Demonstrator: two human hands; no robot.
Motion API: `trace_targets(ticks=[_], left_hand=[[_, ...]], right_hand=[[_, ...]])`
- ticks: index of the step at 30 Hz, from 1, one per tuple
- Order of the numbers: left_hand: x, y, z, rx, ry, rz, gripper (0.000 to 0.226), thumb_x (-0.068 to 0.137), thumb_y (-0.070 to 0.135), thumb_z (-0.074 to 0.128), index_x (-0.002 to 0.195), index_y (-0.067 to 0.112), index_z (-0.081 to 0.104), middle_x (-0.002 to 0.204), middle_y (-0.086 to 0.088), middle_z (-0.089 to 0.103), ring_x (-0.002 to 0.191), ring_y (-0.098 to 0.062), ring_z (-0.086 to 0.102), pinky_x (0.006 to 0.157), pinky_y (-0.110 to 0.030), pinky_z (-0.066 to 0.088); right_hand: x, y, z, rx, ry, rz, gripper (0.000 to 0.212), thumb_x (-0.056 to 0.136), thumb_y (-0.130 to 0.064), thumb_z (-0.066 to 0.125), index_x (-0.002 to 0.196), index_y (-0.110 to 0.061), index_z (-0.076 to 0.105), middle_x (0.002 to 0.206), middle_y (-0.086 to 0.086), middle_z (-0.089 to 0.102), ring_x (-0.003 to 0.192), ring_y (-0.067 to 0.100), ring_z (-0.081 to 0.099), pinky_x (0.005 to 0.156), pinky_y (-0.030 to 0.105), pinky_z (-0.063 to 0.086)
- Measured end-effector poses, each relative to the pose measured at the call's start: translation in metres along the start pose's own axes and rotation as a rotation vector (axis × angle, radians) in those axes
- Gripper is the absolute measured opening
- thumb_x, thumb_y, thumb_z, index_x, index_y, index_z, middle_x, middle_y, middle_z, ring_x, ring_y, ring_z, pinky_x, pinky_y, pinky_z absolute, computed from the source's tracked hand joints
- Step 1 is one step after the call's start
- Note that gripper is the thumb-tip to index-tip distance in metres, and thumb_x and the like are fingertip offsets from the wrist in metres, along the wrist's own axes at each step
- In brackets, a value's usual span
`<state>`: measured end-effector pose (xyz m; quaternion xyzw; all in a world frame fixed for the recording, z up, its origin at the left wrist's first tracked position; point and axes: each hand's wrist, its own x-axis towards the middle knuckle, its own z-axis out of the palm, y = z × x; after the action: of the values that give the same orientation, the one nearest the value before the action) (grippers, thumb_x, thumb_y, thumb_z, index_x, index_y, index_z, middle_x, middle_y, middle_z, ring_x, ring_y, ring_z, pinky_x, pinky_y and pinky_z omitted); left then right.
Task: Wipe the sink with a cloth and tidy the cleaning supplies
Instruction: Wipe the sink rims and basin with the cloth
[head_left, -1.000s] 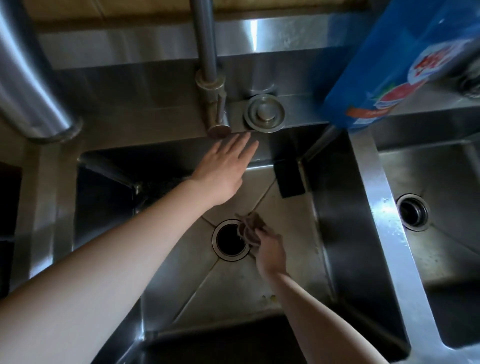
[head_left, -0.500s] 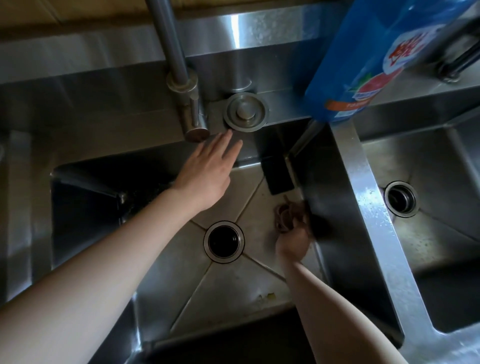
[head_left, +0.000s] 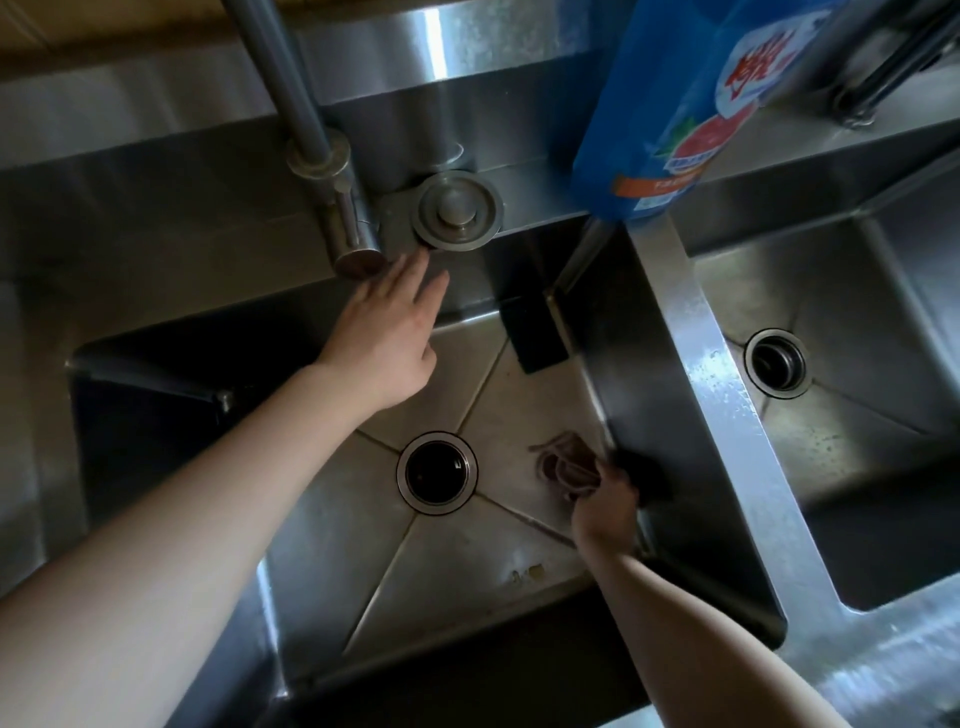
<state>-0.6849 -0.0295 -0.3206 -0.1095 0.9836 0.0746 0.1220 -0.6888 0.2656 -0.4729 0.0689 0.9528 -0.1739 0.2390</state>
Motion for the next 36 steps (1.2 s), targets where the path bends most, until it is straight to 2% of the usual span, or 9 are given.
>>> trace_targets(ticks=[2,5,8,13,21,25,27,31,36], left_hand=[[0.000,0.001,0.000,-0.001,-0.007,-0.007,0.075,0.087,0.025,0.052,0.148,0.016,0.010,0.157,-0.012,0.002,0.144,-0.028,0.004,0.114,-0.043,0.013],[0.001,0.001,0.000,0.005,0.001,-0.006,0.074,0.088,0.025,0.052,0.148,0.017,0.010,0.157,-0.013,0.003,0.144,-0.029,0.005,0.114,-0.044,0.014],[0.001,0.000,0.000,0.016,0.007,-0.003,0.073,0.087,0.025,0.052,0.148,0.018,0.011,0.157,-0.014,0.007,0.144,-0.030,0.008,0.113,-0.046,0.016],[0.004,-0.002,-0.001,0.022,0.026,0.009,0.074,0.086,0.027,0.054,0.148,0.018,0.014,0.156,-0.014,0.013,0.143,-0.031,0.014,0.112,-0.046,0.021],[-0.003,0.002,-0.001,0.039,0.009,0.003,0.071,0.088,0.025,0.054,0.147,0.017,0.016,0.157,-0.014,0.005,0.144,-0.030,0.008,0.114,-0.045,0.016],[-0.029,0.013,0.014,-0.009,-0.031,-0.017,0.070,0.089,0.019,0.051,0.148,0.021,0.013,0.158,-0.009,-0.004,0.144,-0.029,0.001,0.114,-0.048,0.012],[-0.042,0.023,0.023,-0.029,-0.057,-0.006,0.070,0.090,0.017,0.049,0.149,0.022,0.010,0.158,-0.007,-0.006,0.145,-0.028,-0.002,0.115,-0.047,0.008],[-0.062,0.041,0.037,-0.075,-0.071,-0.020,0.070,0.092,0.016,0.045,0.149,0.023,0.005,0.158,-0.007,-0.006,0.145,-0.027,-0.004,0.115,-0.044,0.001],[-0.088,0.064,0.045,-0.096,-0.078,-0.044,0.067,0.092,0.017,0.044,0.149,0.021,0.009,0.158,-0.008,0.003,0.144,-0.026,0.007,0.115,-0.044,0.010]], right_hand=[[0.012,-0.004,-0.010,-0.114,-0.016,-0.123,0.058,0.086,0.003,0.046,0.140,-0.017,0.045,0.141,0.010,0.044,0.128,0.034,0.037,0.102,0.039,0.039],[0.028,-0.021,-0.015,-0.409,-0.124,-0.445,0.060,0.089,-0.004,0.046,0.144,-0.025,0.036,0.151,0.003,0.030,0.132,0.029,0.032,0.094,0.036,0.045],[0.049,-0.039,-0.014,-0.611,-0.163,-0.614,0.051,0.094,-0.008,0.039,0.143,-0.023,0.036,0.148,0.005,0.030,0.132,0.031,0.031,0.092,0.038,0.048],[0.048,-0.032,-0.017,-0.726,-0.105,-0.541,0.040,0.096,-0.012,0.038,0.135,-0.019,0.043,0.134,0.009,0.041,0.119,0.033,0.043,0.076,0.038,0.050],[-0.008,0.020,-0.011,-0.802,-0.223,-0.280,0.040,0.102,-0.014,0.025,0.141,-0.008,0.027,0.133,0.014,0.048,0.107,0.028,0.062,0.083,0.038,0.052],[-0.009,0.019,-0.017,-0.665,-0.265,-0.248,0.038,0.099,-0.014,0.037,0.137,-0.011,0.033,0.132,0.014,0.047,0.111,0.031,0.059,0.088,0.039,0.048],[0.002,0.011,-0.023,-0.582,-0.281,-0.276,0.042,0.096,-0.017,0.048,0.136,-0.014,0.036,0.134,0.015,0.045,0.112,0.032,0.058,0.090,0.038,0.047],[0.040,-0.027,-0.026,-0.538,-0.252,-0.422,0.051,0.092,-0.012,0.051,0.141,-0.017,0.037,0.148,0.015,0.031,0.115,0.036,0.055,0.093,0.039,0.046],[0.062,-0.054,-0.028,-0.628,-0.233,-0.495,0.049,0.088,-0.004,0.057,0.134,-0.015,0.045,0.142,0.015,0.035,0.110,0.037,0.057,0.091,0.039,0.047]])
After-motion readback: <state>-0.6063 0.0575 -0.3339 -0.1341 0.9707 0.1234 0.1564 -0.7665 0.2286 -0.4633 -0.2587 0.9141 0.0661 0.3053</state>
